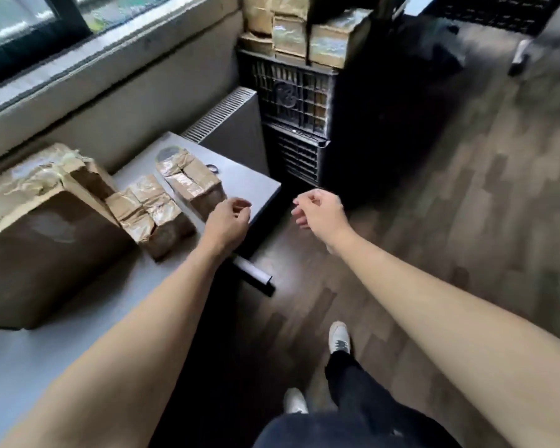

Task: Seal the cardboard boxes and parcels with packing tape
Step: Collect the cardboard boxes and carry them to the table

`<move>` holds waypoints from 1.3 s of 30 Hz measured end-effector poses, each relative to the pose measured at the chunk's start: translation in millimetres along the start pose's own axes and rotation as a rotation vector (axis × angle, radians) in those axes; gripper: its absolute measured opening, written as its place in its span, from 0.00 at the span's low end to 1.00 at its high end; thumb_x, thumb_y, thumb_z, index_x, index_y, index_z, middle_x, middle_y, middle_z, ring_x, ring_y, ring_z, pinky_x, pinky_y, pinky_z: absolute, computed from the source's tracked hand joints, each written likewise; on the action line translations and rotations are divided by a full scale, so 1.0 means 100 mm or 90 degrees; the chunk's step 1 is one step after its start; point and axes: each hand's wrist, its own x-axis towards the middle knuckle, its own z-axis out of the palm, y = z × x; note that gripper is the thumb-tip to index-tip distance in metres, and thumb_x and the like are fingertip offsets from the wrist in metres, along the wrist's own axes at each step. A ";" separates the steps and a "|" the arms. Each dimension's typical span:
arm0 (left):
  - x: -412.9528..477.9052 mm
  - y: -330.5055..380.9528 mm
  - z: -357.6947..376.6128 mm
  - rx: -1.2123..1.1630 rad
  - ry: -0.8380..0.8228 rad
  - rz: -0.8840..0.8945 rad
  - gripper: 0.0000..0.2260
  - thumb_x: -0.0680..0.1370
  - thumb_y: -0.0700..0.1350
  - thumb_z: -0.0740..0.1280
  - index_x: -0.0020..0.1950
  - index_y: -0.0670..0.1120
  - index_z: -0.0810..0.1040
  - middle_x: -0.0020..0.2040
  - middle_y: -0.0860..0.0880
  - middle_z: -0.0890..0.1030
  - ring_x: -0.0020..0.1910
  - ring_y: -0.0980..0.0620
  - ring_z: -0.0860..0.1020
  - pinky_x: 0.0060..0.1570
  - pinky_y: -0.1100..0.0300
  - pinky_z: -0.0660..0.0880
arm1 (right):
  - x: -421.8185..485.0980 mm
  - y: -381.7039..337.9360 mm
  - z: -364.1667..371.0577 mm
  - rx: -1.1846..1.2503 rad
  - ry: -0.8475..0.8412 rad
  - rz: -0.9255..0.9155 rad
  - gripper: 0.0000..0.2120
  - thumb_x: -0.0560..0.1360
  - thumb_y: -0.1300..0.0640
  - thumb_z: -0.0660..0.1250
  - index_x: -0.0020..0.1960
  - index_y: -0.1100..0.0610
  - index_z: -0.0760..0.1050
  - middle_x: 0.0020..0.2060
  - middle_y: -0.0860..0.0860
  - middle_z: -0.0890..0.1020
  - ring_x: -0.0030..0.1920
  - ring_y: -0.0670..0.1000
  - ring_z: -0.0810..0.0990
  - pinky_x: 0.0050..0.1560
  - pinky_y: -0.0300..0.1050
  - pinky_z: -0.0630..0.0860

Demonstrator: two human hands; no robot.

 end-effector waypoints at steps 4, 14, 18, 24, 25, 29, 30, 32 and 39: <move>-0.31 0.41 0.65 0.027 -0.102 0.073 0.09 0.79 0.42 0.64 0.56 0.45 0.82 0.48 0.45 0.83 0.48 0.47 0.81 0.49 0.56 0.77 | -0.52 0.31 -0.79 -0.009 0.096 0.002 0.11 0.80 0.62 0.63 0.41 0.56 0.77 0.33 0.52 0.81 0.26 0.39 0.76 0.31 0.35 0.74; -1.39 1.86 2.59 0.048 -0.337 0.235 0.05 0.77 0.48 0.65 0.50 0.51 0.80 0.42 0.49 0.82 0.39 0.49 0.80 0.37 0.61 0.72 | -1.98 1.34 -2.97 -0.005 0.374 0.100 0.10 0.78 0.56 0.64 0.38 0.52 0.75 0.32 0.48 0.83 0.34 0.50 0.78 0.43 0.52 0.78; -2.10 2.34 3.47 0.083 -0.418 0.301 0.07 0.73 0.47 0.64 0.47 0.52 0.80 0.42 0.49 0.83 0.46 0.46 0.83 0.45 0.58 0.75 | -2.65 1.79 -3.86 0.015 0.470 0.138 0.08 0.73 0.49 0.64 0.38 0.51 0.75 0.39 0.56 0.84 0.37 0.54 0.79 0.46 0.57 0.79; -3.10 2.91 4.55 0.148 -0.471 0.379 0.09 0.80 0.42 0.65 0.57 0.47 0.81 0.50 0.50 0.83 0.47 0.50 0.82 0.41 0.66 0.72 | -3.47 2.24 -5.05 0.026 0.525 0.176 0.06 0.78 0.55 0.67 0.43 0.52 0.75 0.40 0.52 0.81 0.42 0.54 0.79 0.46 0.47 0.74; -3.23 2.99 4.66 0.158 -0.479 0.386 0.09 0.80 0.43 0.65 0.58 0.47 0.81 0.51 0.51 0.83 0.46 0.51 0.81 0.40 0.67 0.71 | -3.58 2.32 -5.19 0.035 0.530 0.182 0.05 0.79 0.55 0.67 0.44 0.53 0.75 0.40 0.50 0.80 0.41 0.51 0.77 0.46 0.45 0.72; -3.54 3.24 5.15 0.199 -0.529 0.424 0.10 0.80 0.42 0.65 0.60 0.44 0.80 0.52 0.49 0.83 0.48 0.52 0.80 0.43 0.70 0.67 | -3.86 2.63 -5.70 0.050 0.564 0.204 0.04 0.79 0.58 0.68 0.45 0.55 0.75 0.35 0.43 0.75 0.37 0.42 0.73 0.46 0.41 0.69; -3.58 3.31 5.26 0.204 -0.539 0.430 0.10 0.80 0.41 0.66 0.61 0.44 0.80 0.51 0.49 0.82 0.47 0.53 0.79 0.41 0.71 0.67 | -3.90 2.70 -5.81 0.048 0.575 0.209 0.04 0.79 0.58 0.68 0.46 0.56 0.75 0.35 0.43 0.74 0.36 0.42 0.73 0.46 0.41 0.68; -3.65 3.42 5.49 0.204 -0.565 0.439 0.10 0.80 0.40 0.66 0.60 0.42 0.80 0.51 0.47 0.82 0.45 0.53 0.78 0.37 0.75 0.67 | -3.97 2.80 -6.01 0.045 0.592 0.228 0.05 0.78 0.57 0.68 0.46 0.55 0.74 0.33 0.43 0.74 0.37 0.46 0.74 0.43 0.41 0.67; -3.71 3.75 6.46 0.213 -0.650 0.426 0.11 0.80 0.40 0.65 0.61 0.42 0.79 0.48 0.50 0.81 0.46 0.51 0.80 0.37 0.72 0.67 | -3.90 3.04 -6.73 0.012 0.606 0.300 0.09 0.79 0.56 0.68 0.54 0.61 0.78 0.45 0.50 0.78 0.46 0.50 0.75 0.41 0.41 0.64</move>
